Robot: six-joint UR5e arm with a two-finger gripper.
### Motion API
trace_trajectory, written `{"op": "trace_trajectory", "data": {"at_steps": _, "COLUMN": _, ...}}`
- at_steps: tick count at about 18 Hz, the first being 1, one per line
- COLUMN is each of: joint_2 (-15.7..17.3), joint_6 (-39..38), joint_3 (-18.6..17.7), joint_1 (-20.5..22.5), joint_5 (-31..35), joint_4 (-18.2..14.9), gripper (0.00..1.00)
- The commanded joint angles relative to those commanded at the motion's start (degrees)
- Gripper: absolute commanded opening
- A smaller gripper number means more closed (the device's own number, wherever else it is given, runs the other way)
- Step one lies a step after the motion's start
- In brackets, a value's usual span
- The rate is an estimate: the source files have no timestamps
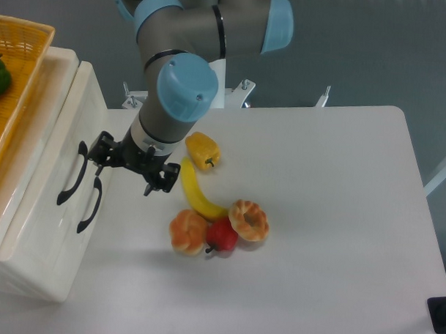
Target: Slide open the top white drawer
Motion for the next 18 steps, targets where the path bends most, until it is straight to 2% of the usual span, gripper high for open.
{"op": "trace_trajectory", "data": {"at_steps": 6, "joint_2": -0.2, "joint_6": -1.6, "joint_3": -0.2, "joint_1": -2.2, "joint_5": 0.0, "joint_4": 0.1, "gripper": 1.0}}
{"op": "trace_trajectory", "data": {"at_steps": 18, "joint_2": -1.7, "joint_6": -2.0, "joint_3": -1.5, "joint_1": -3.1, "joint_5": 0.3, "joint_4": 0.2, "gripper": 1.0}}
